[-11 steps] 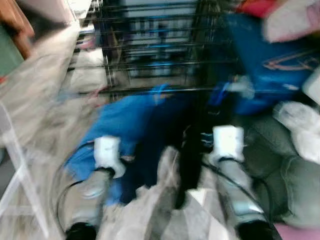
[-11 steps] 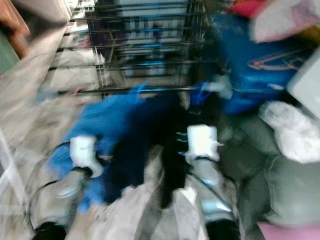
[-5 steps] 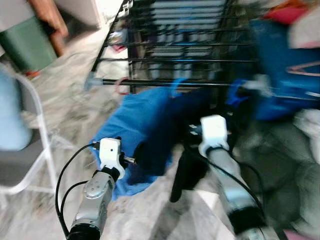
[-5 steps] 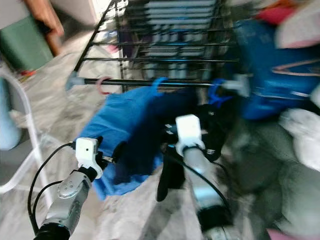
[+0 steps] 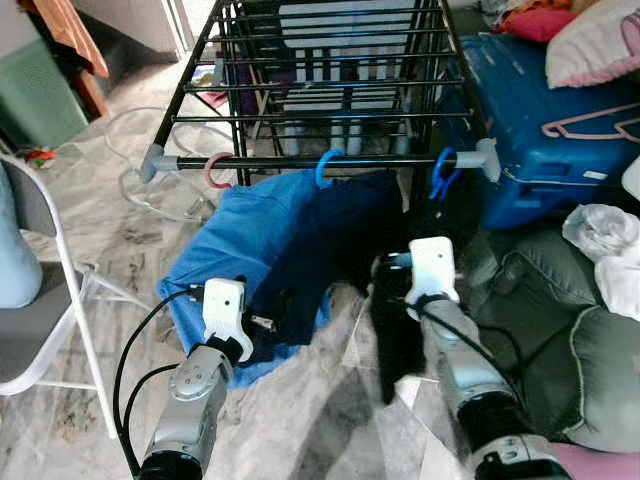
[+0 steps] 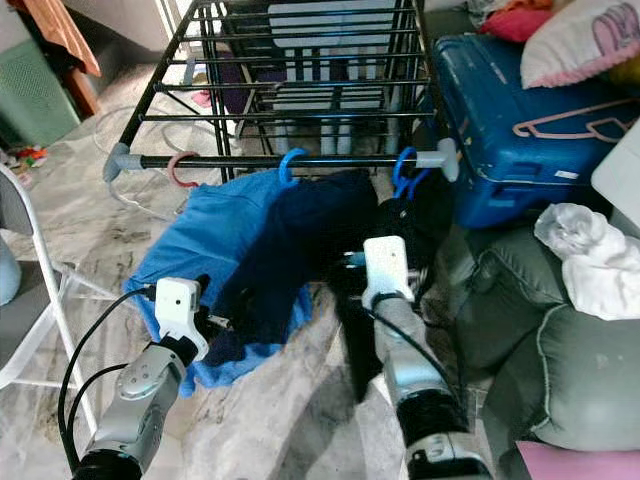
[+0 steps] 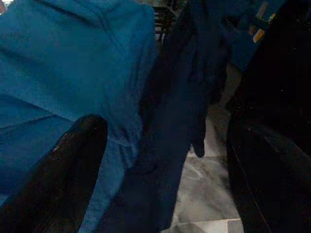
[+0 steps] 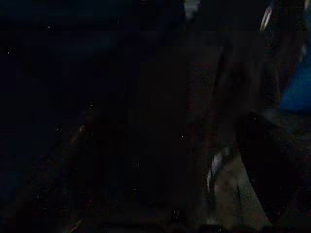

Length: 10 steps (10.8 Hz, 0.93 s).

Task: Hang hanger

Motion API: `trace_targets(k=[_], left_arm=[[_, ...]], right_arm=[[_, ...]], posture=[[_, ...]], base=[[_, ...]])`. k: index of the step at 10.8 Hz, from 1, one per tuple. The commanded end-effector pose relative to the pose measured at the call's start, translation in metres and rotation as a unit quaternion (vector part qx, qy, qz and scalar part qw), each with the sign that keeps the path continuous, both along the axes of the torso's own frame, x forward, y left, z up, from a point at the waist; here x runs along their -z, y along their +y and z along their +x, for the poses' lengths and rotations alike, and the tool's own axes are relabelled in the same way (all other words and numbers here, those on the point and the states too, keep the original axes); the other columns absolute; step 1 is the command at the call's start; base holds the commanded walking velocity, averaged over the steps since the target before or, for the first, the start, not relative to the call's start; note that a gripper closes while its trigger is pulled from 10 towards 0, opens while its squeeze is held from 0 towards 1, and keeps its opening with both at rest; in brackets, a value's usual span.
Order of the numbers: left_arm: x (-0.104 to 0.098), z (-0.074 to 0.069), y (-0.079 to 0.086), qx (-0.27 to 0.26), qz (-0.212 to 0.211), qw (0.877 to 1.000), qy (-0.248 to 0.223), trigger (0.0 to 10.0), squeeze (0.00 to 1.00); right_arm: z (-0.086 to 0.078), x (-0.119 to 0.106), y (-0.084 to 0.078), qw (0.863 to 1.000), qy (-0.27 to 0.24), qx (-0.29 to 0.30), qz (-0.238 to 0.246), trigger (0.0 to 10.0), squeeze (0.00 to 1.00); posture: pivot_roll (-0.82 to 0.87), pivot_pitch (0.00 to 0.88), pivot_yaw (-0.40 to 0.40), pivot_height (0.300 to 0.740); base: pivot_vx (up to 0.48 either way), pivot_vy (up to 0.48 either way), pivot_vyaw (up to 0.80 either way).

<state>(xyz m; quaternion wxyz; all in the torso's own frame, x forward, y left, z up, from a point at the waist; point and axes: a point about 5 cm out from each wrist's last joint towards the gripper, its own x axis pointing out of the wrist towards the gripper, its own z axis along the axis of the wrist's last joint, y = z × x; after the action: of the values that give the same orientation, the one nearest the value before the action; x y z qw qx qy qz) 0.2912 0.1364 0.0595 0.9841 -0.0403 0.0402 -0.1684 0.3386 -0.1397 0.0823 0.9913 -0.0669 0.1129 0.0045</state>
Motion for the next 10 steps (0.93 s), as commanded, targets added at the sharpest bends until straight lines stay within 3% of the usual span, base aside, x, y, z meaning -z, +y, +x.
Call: trace_targets(k=[1,2,5,10], left_arm=[[0.001,-0.002,0.005,-0.001,0.008,1.000,0.004,10.0,0.00],[0.002,-0.002,0.004,0.000,0.008,1.000,0.007,10.0,0.00],[0.002,-0.001,0.000,0.010,0.010,1.000,0.011,10.0,0.00],[0.002,0.001,-0.001,0.016,0.015,1.000,0.013,10.0,0.00]], right_arm=[[-0.004,0.010,-0.009,0.999,0.025,0.021,0.003,10.0,0.00],[-0.006,0.012,-0.025,0.999,0.026,0.046,-0.002,10.0,0.00],[-0.007,-0.002,-0.052,0.997,-0.012,0.068,-0.046,10.0,0.00],[0.015,-0.033,-0.053,0.995,-0.058,0.002,-0.077,10.0,0.00]], posture=[[-0.07,0.124,0.085,0.740],[-0.08,0.126,0.089,0.740],[-0.10,0.131,0.102,0.740],[-0.10,0.126,0.116,0.740]], base=[[0.000,0.000,0.00],[0.000,0.000,0.00],[0.000,0.000,0.00],[0.000,0.000,0.00]])
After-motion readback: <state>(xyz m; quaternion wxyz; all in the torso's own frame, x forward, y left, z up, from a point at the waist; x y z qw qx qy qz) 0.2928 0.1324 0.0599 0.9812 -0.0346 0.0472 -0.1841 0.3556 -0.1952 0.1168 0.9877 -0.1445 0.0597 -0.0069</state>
